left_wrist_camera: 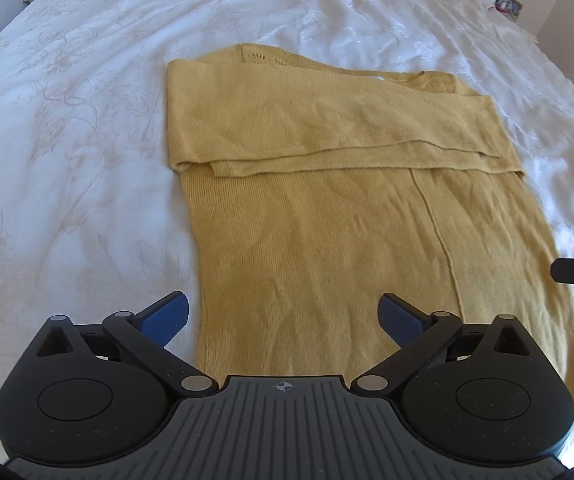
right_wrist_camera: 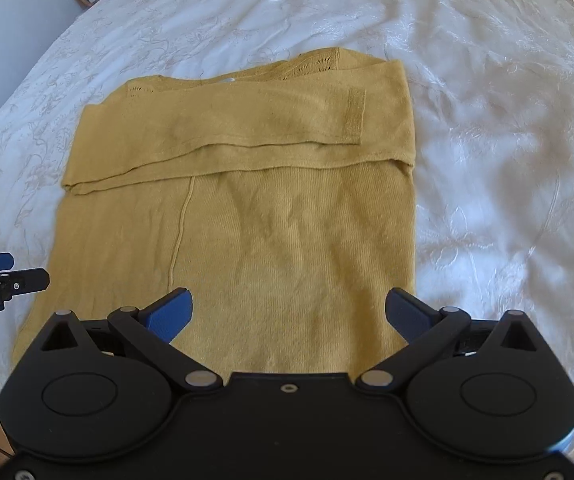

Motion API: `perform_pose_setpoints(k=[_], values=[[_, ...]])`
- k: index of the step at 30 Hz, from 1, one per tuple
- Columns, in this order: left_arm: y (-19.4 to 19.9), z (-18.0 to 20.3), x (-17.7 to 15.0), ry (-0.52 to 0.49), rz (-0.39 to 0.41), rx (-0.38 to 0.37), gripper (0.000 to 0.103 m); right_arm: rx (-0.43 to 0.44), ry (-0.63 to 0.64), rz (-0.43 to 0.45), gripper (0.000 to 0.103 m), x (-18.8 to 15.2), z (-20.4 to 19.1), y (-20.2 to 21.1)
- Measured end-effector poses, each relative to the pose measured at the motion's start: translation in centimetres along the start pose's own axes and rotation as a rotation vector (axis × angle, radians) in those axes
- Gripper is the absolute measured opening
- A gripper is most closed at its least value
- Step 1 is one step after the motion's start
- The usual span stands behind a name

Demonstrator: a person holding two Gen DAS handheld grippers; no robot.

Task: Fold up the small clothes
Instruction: 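Withdraw both open grippers along the sweater body toward the hem, then position both grippers at the two corners of the sweater hem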

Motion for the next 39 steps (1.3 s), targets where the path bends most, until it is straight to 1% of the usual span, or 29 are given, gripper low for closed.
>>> perform_pose_setpoints(k=[4,7,11,16,18,21,24,27,29,35,37,39], values=[[1.6,0.1,-1.7,-0.027,-0.001,-0.019,0.103,-0.011,-0.017,0.006,0.102,-2.2,-0.7,2.0],[2.7,0.0,-2.8,-0.028,-0.002,-0.035,0.103,-0.024,-0.041,0.008,0.102,-3.7,-0.9,3.1],[4.2,0.4,-4.0,-0.037,0.011,-0.026,0.103,-0.029,-0.067,0.015,0.102,-5.7,-0.9,4.5],[6.1,1.2,-5.4,0.009,0.043,0.011,0.102,0.000,-0.048,0.019,0.102,-7.4,-0.8,5.8],[6.9,1.8,-6.0,0.025,0.061,0.038,0.102,0.018,-0.043,0.025,0.102,-7.9,-0.4,6.3],[8.3,2.6,-6.8,0.061,0.116,0.077,0.102,0.036,-0.032,0.044,0.102,-8.5,0.3,7.4],[9.3,3.1,-7.6,0.099,0.135,0.094,0.101,0.044,-0.040,0.063,0.102,-9.2,1.3,8.4],[10.8,3.3,-8.4,0.140,0.176,0.148,0.101,0.058,-0.042,0.074,0.102,-9.9,2.1,9.3],[11.7,3.4,-8.9,0.155,0.195,0.167,0.101,0.065,-0.034,0.077,0.102,-10.4,2.5,9.7],[13.3,3.5,-10.1,0.177,0.207,0.260,0.101,0.090,-0.028,0.093,0.102,-11.5,3.0,10.8],[13.5,3.5,-10.4,0.187,0.205,0.262,0.101,0.093,-0.025,0.099,0.102,-11.7,3.1,11.0],[13.6,3.5,-10.6,0.199,0.205,0.247,0.101,0.095,-0.021,0.107,0.102,-11.9,3.1,11.2]])
Point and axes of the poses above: each gripper's, at about its wrist camera, not at the fingertips, and y roughly against the way its jaws point, z to its right, x to its top, the point moved 4 cm from there along -y, roughly the way its jaws point, and after that the axes turned 12 degrees about z, right-handed, at the moved point
